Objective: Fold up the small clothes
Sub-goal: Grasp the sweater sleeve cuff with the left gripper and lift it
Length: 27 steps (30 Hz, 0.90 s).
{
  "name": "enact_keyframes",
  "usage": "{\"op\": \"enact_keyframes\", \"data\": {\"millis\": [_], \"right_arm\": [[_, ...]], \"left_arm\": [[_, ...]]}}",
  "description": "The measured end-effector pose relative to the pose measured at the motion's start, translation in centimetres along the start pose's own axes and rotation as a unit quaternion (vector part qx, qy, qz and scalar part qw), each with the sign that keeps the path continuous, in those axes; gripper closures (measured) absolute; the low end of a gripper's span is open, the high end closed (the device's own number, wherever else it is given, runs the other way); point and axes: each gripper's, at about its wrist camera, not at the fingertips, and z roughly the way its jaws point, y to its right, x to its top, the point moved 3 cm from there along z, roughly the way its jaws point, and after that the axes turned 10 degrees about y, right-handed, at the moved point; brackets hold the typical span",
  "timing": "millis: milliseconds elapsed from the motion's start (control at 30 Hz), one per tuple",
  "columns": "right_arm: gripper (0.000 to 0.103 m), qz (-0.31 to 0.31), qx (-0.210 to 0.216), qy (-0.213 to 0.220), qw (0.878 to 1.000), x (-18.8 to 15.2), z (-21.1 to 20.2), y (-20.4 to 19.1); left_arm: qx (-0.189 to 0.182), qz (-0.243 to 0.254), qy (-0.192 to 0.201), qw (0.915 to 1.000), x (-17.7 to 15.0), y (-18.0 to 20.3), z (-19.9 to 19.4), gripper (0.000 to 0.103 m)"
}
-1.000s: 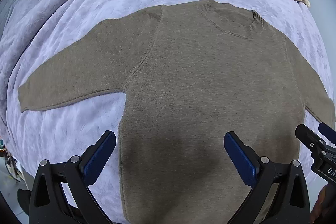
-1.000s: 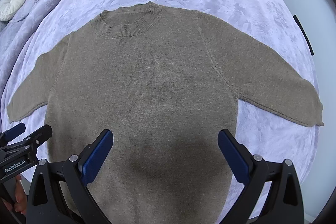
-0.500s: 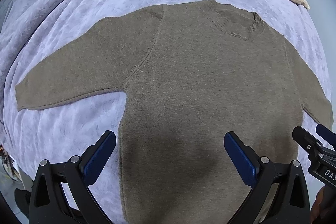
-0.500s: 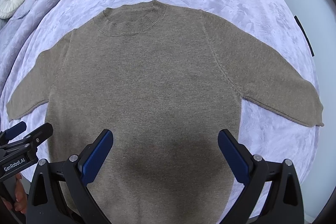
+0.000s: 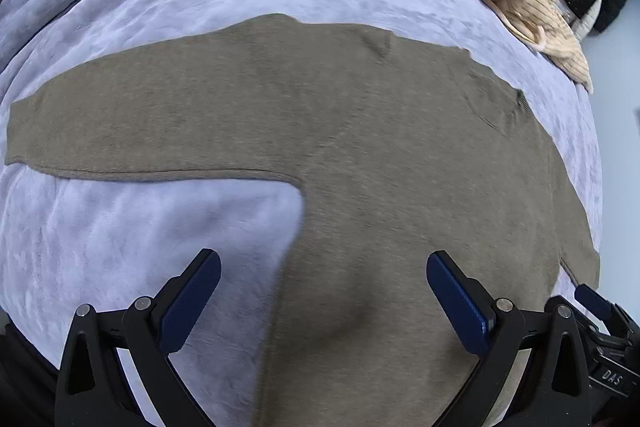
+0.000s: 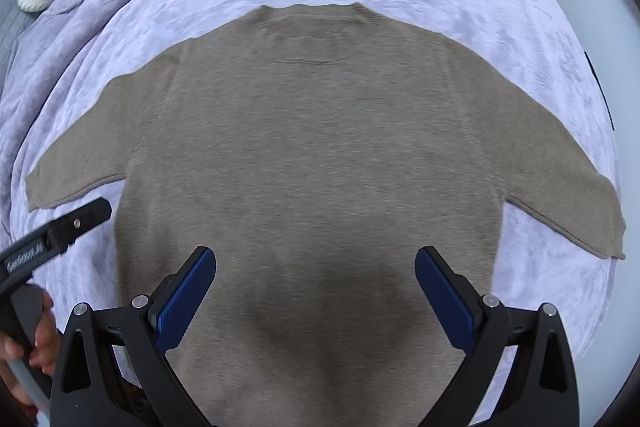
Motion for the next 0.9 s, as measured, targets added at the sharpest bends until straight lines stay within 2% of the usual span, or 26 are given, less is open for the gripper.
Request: {"op": "enact_keyframes", "data": {"millis": [133,200,300,400,500,533,600,667,700,733,767,900], "right_arm": [[0.002,-0.017,0.024,-0.008,1.000,-0.9,0.7,-3.3],[0.002,-0.026,0.039,-0.015,0.999,-1.5,1.1,-5.1],[0.002,-0.041,0.059,-0.024,0.997,-2.6,1.7,-7.7],[0.002,-0.058,0.079,-0.027,0.995,-3.5,2.2,-10.2],[0.002,-0.073,0.095,-0.030,0.992,-4.2,2.8,-12.1],[0.002,-0.077,0.100,-0.030,0.992,-4.4,3.0,-12.6],[0.002,-0.081,0.111,-0.028,0.990,-4.8,3.3,-13.4],[0.002,-0.081,0.121,-0.025,0.989,-5.1,3.5,-13.8],[0.002,-0.080,0.128,-0.025,0.988,-5.4,3.7,-14.0],[0.002,-0.079,0.136,-0.025,0.987,-5.5,3.9,-14.2],[0.002,-0.079,0.144,-0.023,0.986,-5.8,4.0,-14.3],[0.002,-0.081,0.159,-0.007,0.984,-6.2,4.0,-14.2]], "left_arm": [[0.012,-0.065,0.022,0.9976,0.6,-7.0,1.4,0.000],[0.013,-0.109,0.034,0.9934,0.8,-10.9,2.2,0.000],[0.016,-0.181,0.057,0.9818,1.2,-16.4,3.1,0.000],[-0.001,-0.242,0.081,0.9669,2.0,-21.0,4.2,0.000],[-0.012,-0.266,0.100,0.9588,3.0,-23.0,5.0,0.000],[-0.012,-0.269,0.110,0.9567,3.4,-23.4,5.1,0.005],[0.010,-0.265,0.128,0.9555,4.4,-24.0,5.2,0.031],[0.020,-0.256,0.140,0.9563,5.1,-24.4,5.2,0.086],[-0.008,-0.257,0.150,0.9547,5.3,-24.6,5.1,0.094],[-0.030,-0.264,0.162,0.9503,5.4,-24.9,4.7,0.095],[-0.035,-0.264,0.174,0.9481,5.5,-24.9,4.2,0.095],[-0.027,-0.194,0.220,0.9555,6.6,-22.4,0.6,0.095]]}}
